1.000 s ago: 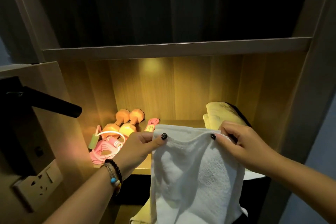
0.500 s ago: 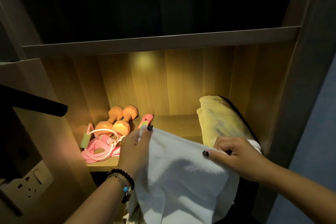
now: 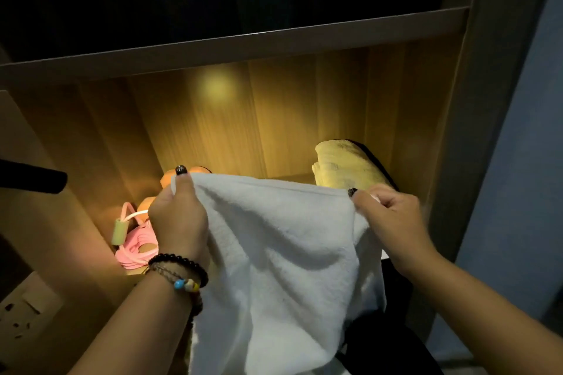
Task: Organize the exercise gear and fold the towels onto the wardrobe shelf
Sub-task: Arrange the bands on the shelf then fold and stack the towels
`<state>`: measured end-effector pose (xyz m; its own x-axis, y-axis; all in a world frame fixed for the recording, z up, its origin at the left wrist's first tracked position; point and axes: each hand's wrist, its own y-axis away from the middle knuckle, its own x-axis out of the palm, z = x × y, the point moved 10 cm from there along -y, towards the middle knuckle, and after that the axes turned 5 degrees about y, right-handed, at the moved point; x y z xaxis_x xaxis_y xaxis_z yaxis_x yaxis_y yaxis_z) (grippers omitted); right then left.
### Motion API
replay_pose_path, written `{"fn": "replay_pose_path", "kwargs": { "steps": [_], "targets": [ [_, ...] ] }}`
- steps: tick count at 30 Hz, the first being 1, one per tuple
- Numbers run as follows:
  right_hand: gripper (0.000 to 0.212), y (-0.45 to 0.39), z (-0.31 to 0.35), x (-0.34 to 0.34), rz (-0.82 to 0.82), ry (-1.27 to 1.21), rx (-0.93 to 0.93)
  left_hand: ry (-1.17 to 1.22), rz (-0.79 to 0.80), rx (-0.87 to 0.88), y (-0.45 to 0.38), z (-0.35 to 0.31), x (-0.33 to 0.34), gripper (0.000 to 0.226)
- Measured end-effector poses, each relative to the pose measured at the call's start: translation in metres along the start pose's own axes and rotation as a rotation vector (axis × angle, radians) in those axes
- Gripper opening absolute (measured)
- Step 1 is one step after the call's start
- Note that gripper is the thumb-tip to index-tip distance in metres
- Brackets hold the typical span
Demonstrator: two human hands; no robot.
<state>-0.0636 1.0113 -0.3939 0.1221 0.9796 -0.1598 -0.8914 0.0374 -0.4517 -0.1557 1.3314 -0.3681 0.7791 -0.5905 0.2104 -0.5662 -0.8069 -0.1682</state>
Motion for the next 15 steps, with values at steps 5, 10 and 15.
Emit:
{"fn": "replay_pose_path", "kwargs": {
  "steps": [5, 10, 15],
  "targets": [
    [0.038, 0.022, 0.042, 0.001, 0.003, 0.066, -0.252, 0.081, -0.053, -0.013, -0.001, -0.013, -0.006, 0.034],
    [0.025, 0.042, 0.044, -0.005, -0.074, 0.083, -0.254, 0.045, -0.097, 0.088, -0.011, -0.007, -0.015, 0.016],
    [0.025, 0.04, 0.023, 0.002, 0.005, 0.045, -0.068, -0.19, 0.233, 0.182, -0.011, -0.011, 0.013, 0.027]
  ]
}}
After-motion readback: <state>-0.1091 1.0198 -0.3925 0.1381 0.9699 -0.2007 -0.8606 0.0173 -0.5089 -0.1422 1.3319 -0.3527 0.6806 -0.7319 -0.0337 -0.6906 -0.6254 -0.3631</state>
